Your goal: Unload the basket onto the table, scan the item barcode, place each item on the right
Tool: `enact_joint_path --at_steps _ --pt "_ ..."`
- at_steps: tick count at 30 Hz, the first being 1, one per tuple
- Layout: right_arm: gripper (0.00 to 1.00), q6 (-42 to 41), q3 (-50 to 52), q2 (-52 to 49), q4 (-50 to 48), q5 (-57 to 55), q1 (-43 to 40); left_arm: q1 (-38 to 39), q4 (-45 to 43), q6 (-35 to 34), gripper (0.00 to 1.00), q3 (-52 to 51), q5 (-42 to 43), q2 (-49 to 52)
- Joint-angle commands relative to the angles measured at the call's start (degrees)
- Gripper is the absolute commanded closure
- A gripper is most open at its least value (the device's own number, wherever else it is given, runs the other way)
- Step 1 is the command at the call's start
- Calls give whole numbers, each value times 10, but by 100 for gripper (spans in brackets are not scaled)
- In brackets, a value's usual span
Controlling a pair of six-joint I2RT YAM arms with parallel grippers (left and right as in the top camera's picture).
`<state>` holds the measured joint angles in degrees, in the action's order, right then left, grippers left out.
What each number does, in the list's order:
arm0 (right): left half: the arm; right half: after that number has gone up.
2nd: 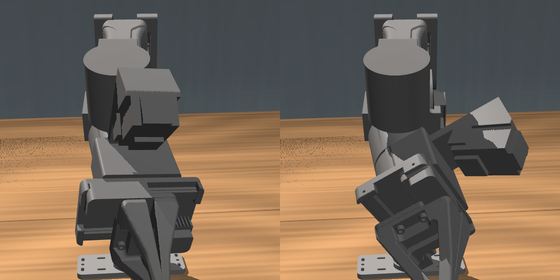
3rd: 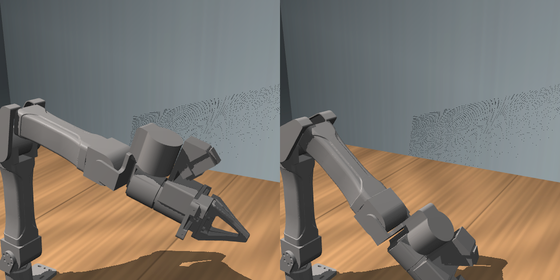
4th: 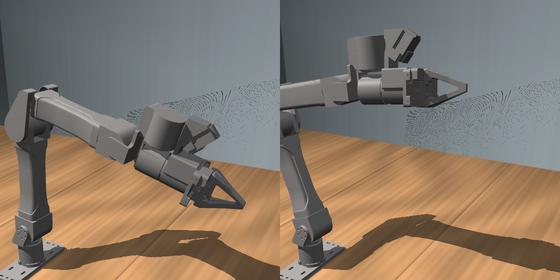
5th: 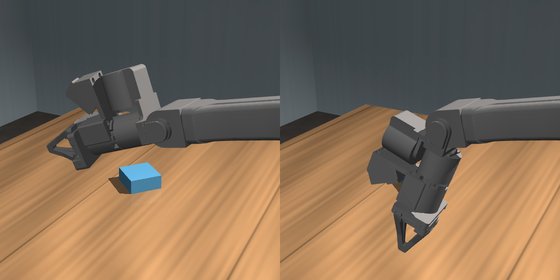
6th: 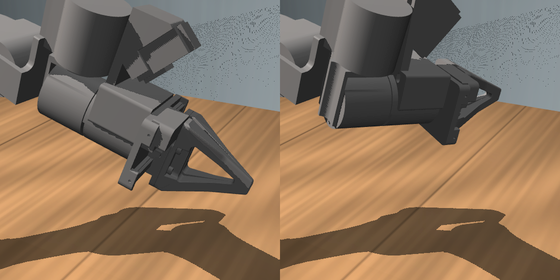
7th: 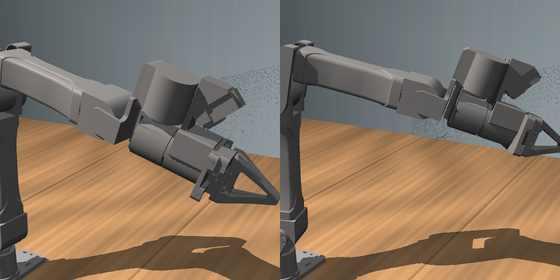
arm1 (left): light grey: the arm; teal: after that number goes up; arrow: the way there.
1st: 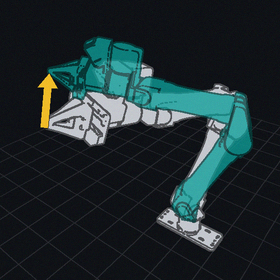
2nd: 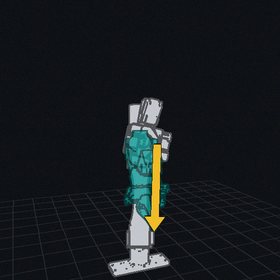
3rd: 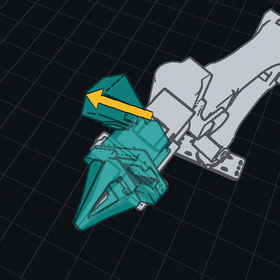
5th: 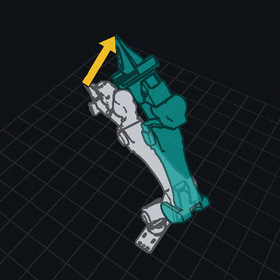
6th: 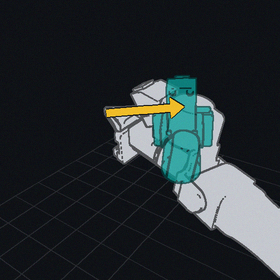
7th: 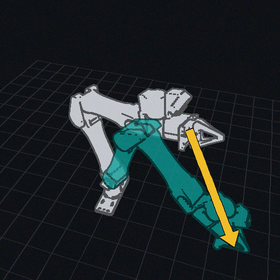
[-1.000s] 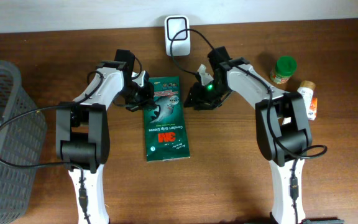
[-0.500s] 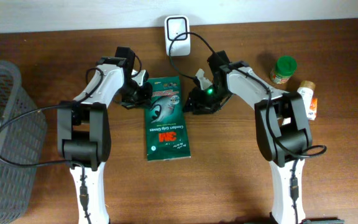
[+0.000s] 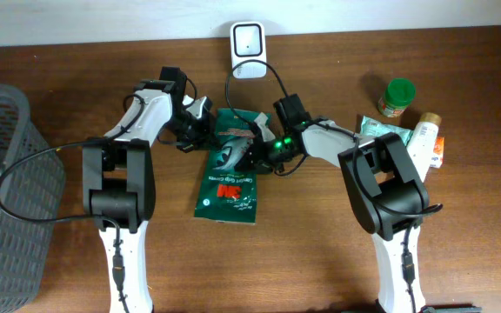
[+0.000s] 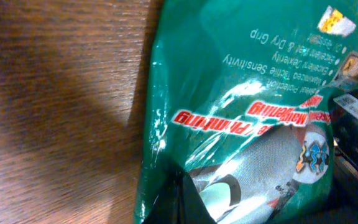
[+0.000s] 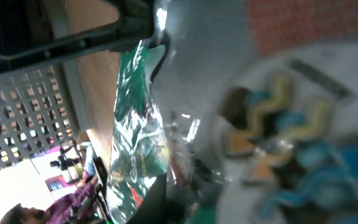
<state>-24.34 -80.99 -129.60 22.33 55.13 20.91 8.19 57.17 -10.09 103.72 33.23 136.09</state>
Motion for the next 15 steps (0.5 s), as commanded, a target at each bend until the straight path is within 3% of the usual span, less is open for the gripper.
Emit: enact_joint_path --at_steps 1,7,10,12,15 --pt "96 17 -16 13 20 -34 -22 9 9 4 100 -19 -62 59" --pt "96 182 -17 214 157 -305 -21 -31 29 42 100 9 -107 -70" --pt "96 193 -18 271 200 -474 -3 -69 25 42 100 9 -125 -118" --pt "96 197 -19 277 231 -650 28 -100 20 42 100 9 -134 -129" --pt "96 197 -19 276 253 -923 102 -138 16 42 91 9 -139 -129"
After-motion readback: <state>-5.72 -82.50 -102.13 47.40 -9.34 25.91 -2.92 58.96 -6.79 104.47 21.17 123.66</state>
